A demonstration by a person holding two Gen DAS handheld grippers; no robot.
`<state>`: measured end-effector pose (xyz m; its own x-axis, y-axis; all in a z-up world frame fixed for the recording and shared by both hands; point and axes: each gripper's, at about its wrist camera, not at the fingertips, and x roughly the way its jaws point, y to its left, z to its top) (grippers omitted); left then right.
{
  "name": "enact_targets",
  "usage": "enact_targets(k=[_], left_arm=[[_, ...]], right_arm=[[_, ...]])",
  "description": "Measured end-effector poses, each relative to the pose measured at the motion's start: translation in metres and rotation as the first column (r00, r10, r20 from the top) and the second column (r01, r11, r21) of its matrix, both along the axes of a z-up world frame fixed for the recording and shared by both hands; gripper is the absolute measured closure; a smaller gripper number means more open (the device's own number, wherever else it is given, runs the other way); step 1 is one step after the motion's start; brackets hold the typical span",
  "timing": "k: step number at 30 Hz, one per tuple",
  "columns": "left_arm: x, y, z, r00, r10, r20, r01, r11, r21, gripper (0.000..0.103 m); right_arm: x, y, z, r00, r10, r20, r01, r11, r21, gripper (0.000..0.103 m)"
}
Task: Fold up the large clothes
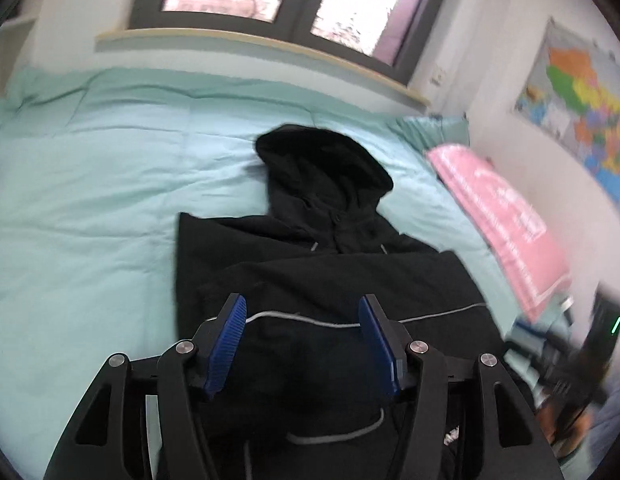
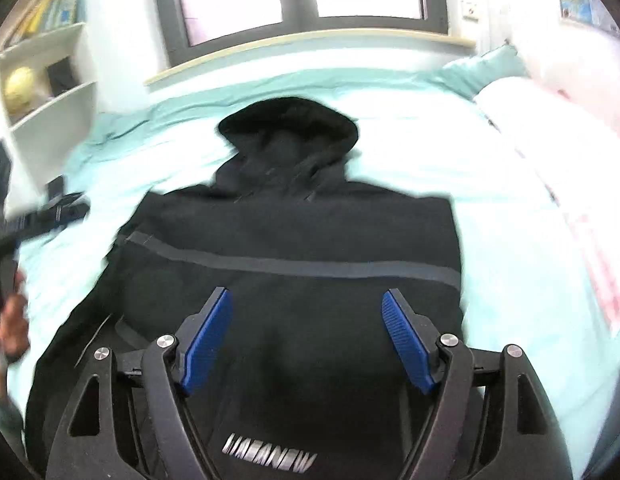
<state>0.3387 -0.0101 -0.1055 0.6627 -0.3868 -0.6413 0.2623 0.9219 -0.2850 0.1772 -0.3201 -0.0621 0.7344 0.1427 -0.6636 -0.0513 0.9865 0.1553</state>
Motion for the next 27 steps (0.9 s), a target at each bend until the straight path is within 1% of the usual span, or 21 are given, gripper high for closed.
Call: enact_targets(k=[2,4,5,6,7,8,10,11,12,14,16,17,18,19,20,21,22,23,24,25,27], left_arm=[[0.024,-0.019,-0.032,0.997,0.015,-0.074,-0.01,0.998,0.063,0.043],[0.034,-0.016,-0.074,0.983,0.089,-0.163,-0.066,0.988,0.142,0.043],[0.035,-0.014,-0.09,0.976,0.108,-0.189,-0.086,0.989,0.123,0.043],[0.033,-0.007,-0.102,0.977,0.111,-0.181,-0.099,0.993,0.071,0.044],[0.029,-0.002,-0.104,0.982,0.109,-0.155,-0.105,0.994,0.031,0.044],[0.027,0.001,-0.103,0.984,0.105,-0.146,-0.104,0.994,0.014,0.044],[0.028,0.0,-0.103,0.984,0.102,-0.149,-0.099,0.995,0.026,0.043],[0.03,-0.001,-0.104,0.984,0.101,-0.146,-0.097,0.995,0.032,0.043],[0.028,-0.002,-0.101,0.985,0.105,-0.138,-0.1,0.994,0.036,0.043],[0.018,-0.007,-0.09,0.989,0.103,-0.108,-0.099,0.994,0.04,0.043],[-0.002,-0.013,-0.074,0.996,0.065,-0.063,-0.065,0.998,-0.004,0.043],[-0.009,-0.014,-0.07,0.998,0.044,-0.043,-0.045,0.998,-0.032,0.042],[-0.018,-0.014,-0.065,0.999,0.033,-0.022,-0.034,0.998,-0.056,0.041],[-0.023,-0.014,-0.065,0.998,0.067,-0.01,-0.068,0.996,-0.05,0.034],[-0.023,-0.013,-0.068,0.993,0.116,-0.017,-0.117,0.993,-0.022,0.026],[-0.016,-0.01,-0.082,0.982,0.183,-0.055,-0.182,0.983,0.021,0.026],[-0.009,-0.006,-0.096,0.973,0.213,-0.092,-0.211,0.977,0.036,0.026],[-0.004,-0.002,-0.11,0.97,0.205,-0.129,-0.206,0.979,0.007,0.026],[-0.004,0.004,-0.12,0.97,0.202,-0.138,-0.208,0.978,-0.034,0.026],[-0.006,0.002,-0.118,0.971,0.206,-0.125,-0.211,0.977,-0.03,0.026],[-0.008,-0.006,-0.115,0.971,0.217,-0.099,-0.216,0.976,0.024,0.026]], right_arm=[[0.033,-0.008,-0.011,0.999,-0.031,-0.034,0.031,1.0,0.0,0.023],[0.064,-0.019,-0.041,0.991,-0.028,-0.129,0.034,0.998,0.049,0.024],[0.08,-0.025,-0.066,0.979,-0.031,-0.202,0.046,0.997,0.069,0.024],[0.087,-0.028,-0.087,0.971,-0.021,-0.238,0.043,0.996,0.084,0.026],[0.086,-0.025,-0.099,0.975,-0.01,-0.22,0.026,0.997,0.069,0.026],[0.082,-0.021,-0.101,0.982,-0.008,-0.188,0.014,0.999,0.031,0.026],[0.074,-0.002,-0.1,0.989,-0.017,-0.149,0.002,0.995,-0.102,0.025],[0.073,0.004,-0.097,0.989,-0.029,-0.146,0.008,0.99,-0.141,0.025],[0.069,0.007,-0.094,0.988,-0.039,-0.149,0.018,0.989,-0.144,0.026],[0.059,-0.001,-0.082,0.988,-0.048,-0.148,0.035,0.995,-0.092,0.029],[0.033,-0.008,-0.064,0.994,-0.024,-0.105,0.023,1.0,-0.011,0.03],[0.022,-0.01,-0.057,0.997,-0.025,-0.075,0.025,1.0,-0.011,0.03],[0.01,-0.011,-0.054,0.998,-0.05,-0.048,0.048,0.998,-0.048,0.03],[0.002,-0.011,-0.055,0.996,-0.087,-0.032,0.083,0.99,-0.114,0.03],[0.001,-0.011,-0.06,0.995,-0.094,-0.038,0.088,0.986,-0.142,0.03],[0.004,-0.014,-0.072,0.993,-0.089,-0.071,0.077,0.984,-0.159,0.03],[0.009,-0.017,-0.093,0.991,-0.072,-0.113,0.054,0.986,-0.156,0.031],[0.007,-0.019,-0.1,0.993,-0.062,-0.103,0.046,0.988,-0.149,0.031],[0.004,-0.02,-0.104,0.996,-0.057,-0.073,0.046,0.989,-0.14,0.03],[0.001,-0.02,-0.104,0.996,-0.062,-0.056,0.054,0.989,-0.14,0.03],[0.002,-0.017,-0.104,0.996,-0.069,-0.051,0.06,0.986,-0.152,0.03]])
